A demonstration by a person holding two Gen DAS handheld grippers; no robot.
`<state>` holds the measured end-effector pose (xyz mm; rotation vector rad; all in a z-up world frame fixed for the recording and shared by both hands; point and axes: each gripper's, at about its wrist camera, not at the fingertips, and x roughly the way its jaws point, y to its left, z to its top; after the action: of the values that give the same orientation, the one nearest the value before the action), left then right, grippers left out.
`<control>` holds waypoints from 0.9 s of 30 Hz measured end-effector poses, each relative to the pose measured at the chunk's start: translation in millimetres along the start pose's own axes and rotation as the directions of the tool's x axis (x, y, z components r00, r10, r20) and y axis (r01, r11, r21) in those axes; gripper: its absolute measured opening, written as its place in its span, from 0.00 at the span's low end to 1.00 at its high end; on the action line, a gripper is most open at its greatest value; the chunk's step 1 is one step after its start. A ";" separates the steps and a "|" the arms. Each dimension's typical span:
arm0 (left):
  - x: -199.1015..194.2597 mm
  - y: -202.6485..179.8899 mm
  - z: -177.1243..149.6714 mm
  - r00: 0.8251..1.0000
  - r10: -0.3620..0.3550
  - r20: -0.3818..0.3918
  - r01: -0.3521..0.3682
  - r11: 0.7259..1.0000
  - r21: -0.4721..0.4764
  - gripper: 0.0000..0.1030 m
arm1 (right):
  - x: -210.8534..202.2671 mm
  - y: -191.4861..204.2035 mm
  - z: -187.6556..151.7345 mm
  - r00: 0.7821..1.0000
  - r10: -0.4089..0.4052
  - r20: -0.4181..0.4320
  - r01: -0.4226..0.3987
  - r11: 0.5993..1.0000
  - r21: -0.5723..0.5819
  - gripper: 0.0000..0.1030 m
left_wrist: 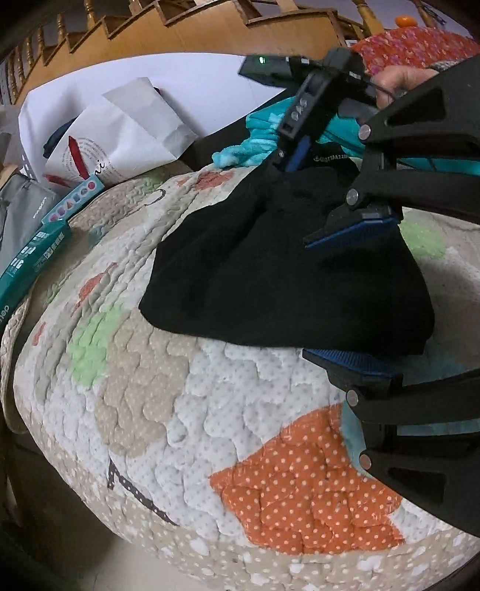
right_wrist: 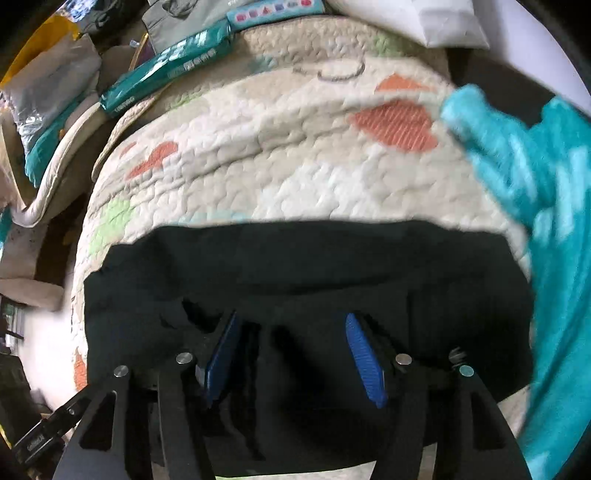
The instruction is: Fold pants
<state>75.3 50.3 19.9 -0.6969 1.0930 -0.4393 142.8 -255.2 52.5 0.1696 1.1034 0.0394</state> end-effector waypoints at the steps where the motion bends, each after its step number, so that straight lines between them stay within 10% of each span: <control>1: 0.2 0.5 0.1 1.000 -0.005 -0.001 0.005 1.000 -0.007 0.50 | -4.6 4.9 -1.0 0.999 0.046 -0.003 -0.046 0.999 -0.019 0.63; 6: 0.8 4.4 1.1 1.000 -0.026 -0.001 0.025 0.999 -0.041 0.51 | -5.6 48.7 -26.8 0.989 0.137 -0.061 -0.145 0.977 -0.158 0.62; 9: -0.2 3.9 -0.3 1.000 -0.022 0.000 0.022 0.999 -0.036 0.51 | 13.5 57.4 -49.4 0.990 0.025 -0.141 -0.055 0.975 -0.216 0.30; 16: 0.9 -3.4 -10.7 1.000 0.012 0.012 -0.012 1.000 0.004 0.51 | -8.3 35.4 -34.3 0.995 -0.071 -0.070 0.065 0.994 -0.089 0.53; 19: 4.4 -8.3 -14.7 1.000 0.024 0.016 -0.024 0.999 0.020 0.50 | -16.5 80.8 -9.6 0.999 0.020 -0.046 -0.029 0.977 -0.212 0.55; 22: 10.0 -7.8 -16.6 0.998 0.056 -0.007 -0.056 0.998 0.010 0.20 | -1.6 134.9 17.5 0.977 0.162 -0.139 -0.199 0.928 -0.316 0.71; 27: 9.5 2.3 -14.9 0.999 0.032 -0.012 -0.033 0.998 -0.052 0.18 | 56.9 201.0 41.7 0.962 0.062 -0.265 -0.171 0.895 -0.413 0.71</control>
<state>65.5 41.4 7.9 -0.7223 1.1283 -0.3886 216.2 -55.2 51.8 -0.1758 1.3031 0.4229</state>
